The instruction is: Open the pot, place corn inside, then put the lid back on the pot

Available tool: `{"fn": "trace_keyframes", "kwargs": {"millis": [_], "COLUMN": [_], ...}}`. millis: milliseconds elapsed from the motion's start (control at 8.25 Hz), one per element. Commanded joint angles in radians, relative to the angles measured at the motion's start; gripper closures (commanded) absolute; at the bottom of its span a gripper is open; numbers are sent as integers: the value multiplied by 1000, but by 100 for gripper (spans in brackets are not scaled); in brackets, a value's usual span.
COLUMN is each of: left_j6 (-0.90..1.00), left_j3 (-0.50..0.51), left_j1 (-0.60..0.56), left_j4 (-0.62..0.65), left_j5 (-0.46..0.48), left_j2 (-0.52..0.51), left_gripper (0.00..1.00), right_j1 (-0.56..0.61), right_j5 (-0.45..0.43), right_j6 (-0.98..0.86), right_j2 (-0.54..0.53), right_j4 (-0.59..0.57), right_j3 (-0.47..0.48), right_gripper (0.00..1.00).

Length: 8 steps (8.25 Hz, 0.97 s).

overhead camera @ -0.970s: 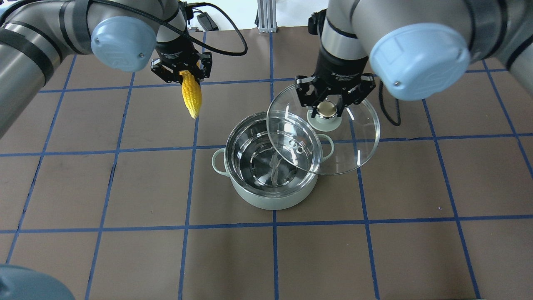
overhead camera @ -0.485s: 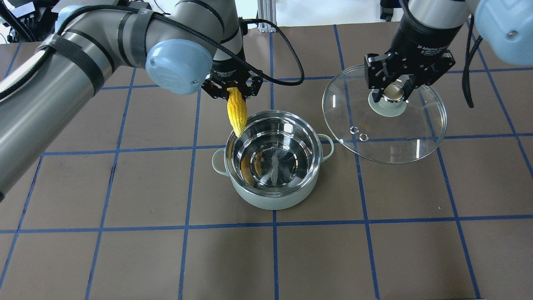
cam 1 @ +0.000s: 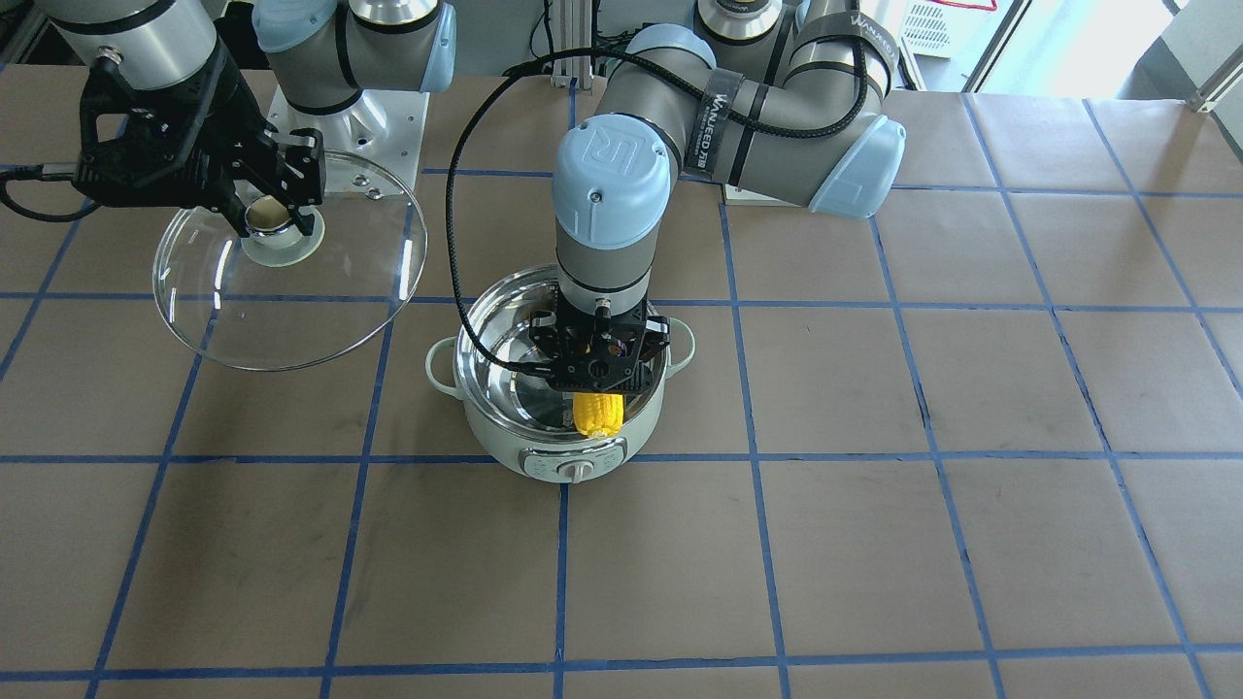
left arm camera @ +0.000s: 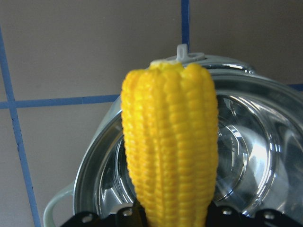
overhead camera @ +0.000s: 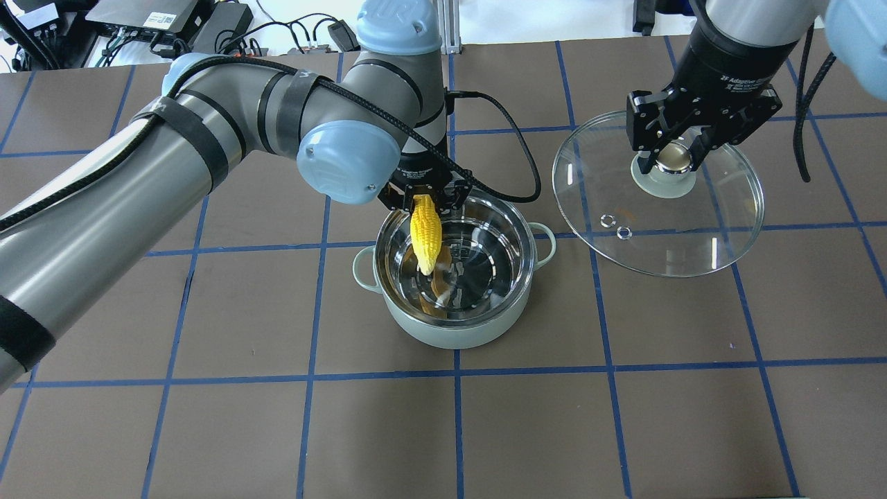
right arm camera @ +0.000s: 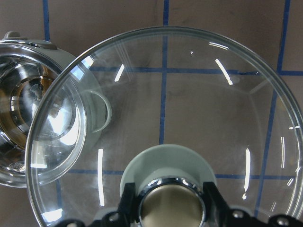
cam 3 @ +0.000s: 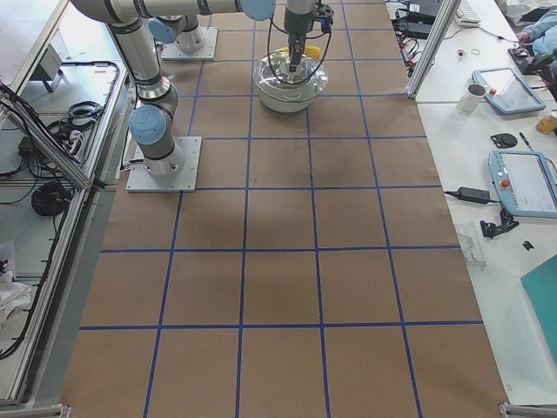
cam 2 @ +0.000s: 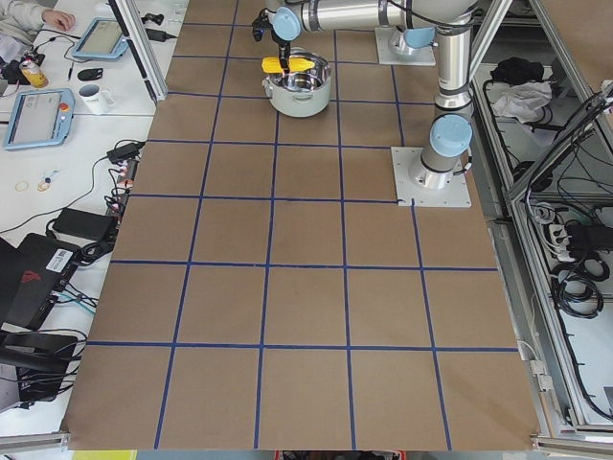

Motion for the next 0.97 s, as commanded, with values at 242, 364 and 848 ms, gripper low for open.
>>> {"fn": "trace_keyframes", "kwargs": {"millis": [242,364,848], "left_j6": [-1,-1,-63], "left_j3": [-36,-41,-34], "left_j1": [-22,-28,-30], "left_j4": [1,3,18], "left_j5": [-58,-58,-42], "left_j2": [-8,-15,-6], "left_gripper": [100,100,0], "right_j1": [1,1,1], "right_j5": [-1,-1,-2], "right_j6": [-18,-16,-15], "right_j2": [-4,-4,-5], "right_j4": [3,3,6], "right_j3": [5,5,8], "right_gripper": [100,100,100]}}
